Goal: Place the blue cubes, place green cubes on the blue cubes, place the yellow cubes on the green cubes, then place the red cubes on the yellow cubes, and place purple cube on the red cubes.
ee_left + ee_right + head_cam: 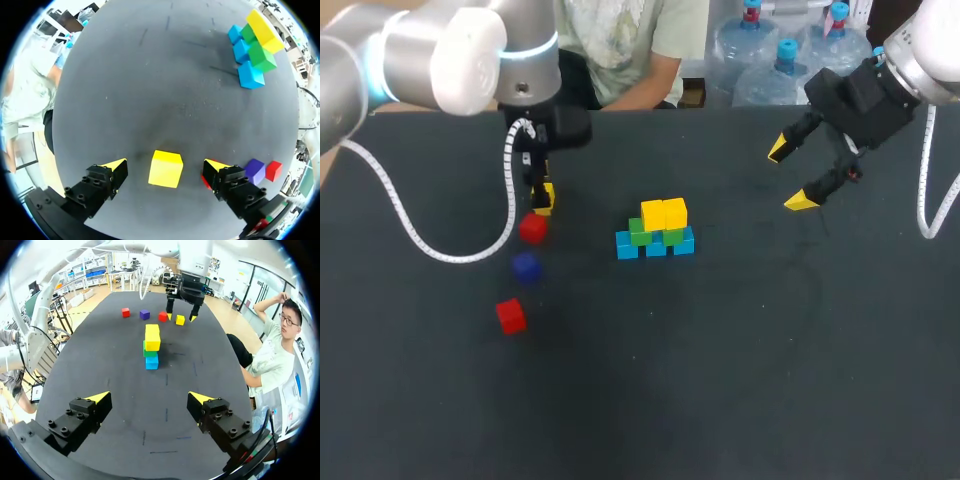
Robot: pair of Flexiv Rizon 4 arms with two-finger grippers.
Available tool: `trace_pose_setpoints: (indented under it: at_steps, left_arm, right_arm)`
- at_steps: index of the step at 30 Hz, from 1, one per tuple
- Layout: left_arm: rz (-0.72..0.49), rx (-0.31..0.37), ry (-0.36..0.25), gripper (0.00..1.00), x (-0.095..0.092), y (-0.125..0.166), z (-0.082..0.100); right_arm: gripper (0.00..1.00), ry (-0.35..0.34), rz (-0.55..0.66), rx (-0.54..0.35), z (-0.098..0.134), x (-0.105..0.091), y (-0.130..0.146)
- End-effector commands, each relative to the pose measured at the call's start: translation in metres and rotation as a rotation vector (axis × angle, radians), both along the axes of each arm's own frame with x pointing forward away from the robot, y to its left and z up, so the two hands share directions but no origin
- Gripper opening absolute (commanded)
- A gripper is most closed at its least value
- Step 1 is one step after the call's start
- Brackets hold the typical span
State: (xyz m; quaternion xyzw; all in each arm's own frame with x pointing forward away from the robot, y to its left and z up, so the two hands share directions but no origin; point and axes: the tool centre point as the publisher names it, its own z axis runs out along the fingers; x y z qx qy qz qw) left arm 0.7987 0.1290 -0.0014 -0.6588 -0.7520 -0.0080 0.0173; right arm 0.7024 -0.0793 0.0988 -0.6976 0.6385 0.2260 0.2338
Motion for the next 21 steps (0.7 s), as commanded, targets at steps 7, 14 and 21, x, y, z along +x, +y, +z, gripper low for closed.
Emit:
trace_pose_setpoints:
  at_steps: [7, 14, 21]
  left_arm:
    - [0.003, 0.000, 0.003, 1.00, 0.0000, 0.0030, 0.0001]
    - [-0.001, -0.003, 0.009, 1.00, -0.0016, 0.0014, -0.0043]
    - [-0.002, 0.003, 0.006, 0.46, -0.0019, 0.0025, -0.0047]
  right_arm:
    - [1.00, 0.000, 0.001, 0.001, -0.0001, 0.0000, 0.0000]
    - [1.00, 0.000, 0.001, 0.001, -0.0001, 0.0000, 0.0000]
    - [1.00, 0.000, 0.001, 0.001, -0.0001, 0.0000, 0.0000]
